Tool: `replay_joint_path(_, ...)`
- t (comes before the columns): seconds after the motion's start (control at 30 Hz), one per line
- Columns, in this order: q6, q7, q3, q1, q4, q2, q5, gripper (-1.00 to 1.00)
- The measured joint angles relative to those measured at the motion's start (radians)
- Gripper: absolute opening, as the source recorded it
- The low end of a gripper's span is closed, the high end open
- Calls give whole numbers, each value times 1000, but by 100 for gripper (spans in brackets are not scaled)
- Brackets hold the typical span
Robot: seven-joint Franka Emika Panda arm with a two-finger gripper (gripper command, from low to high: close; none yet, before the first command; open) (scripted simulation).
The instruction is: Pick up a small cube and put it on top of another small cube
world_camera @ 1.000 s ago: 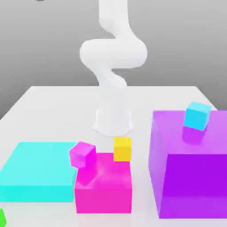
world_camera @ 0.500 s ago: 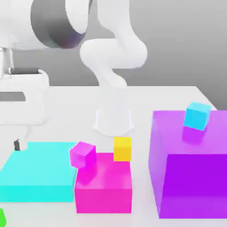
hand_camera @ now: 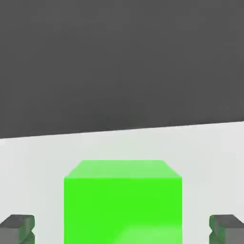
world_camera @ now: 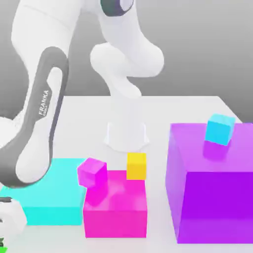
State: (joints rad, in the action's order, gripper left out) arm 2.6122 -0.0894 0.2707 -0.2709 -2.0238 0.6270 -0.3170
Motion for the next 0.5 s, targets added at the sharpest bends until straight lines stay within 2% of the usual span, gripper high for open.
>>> replay_joint_path(0.17,3,4,-1,-1,2,6,-4,-100)
replay_joint_path(0.27,-62,-21,33,25,-20,-80,33,-100)
replay_joint_path(0.5,-149,-204,69,124,-179,-317,46,-100)
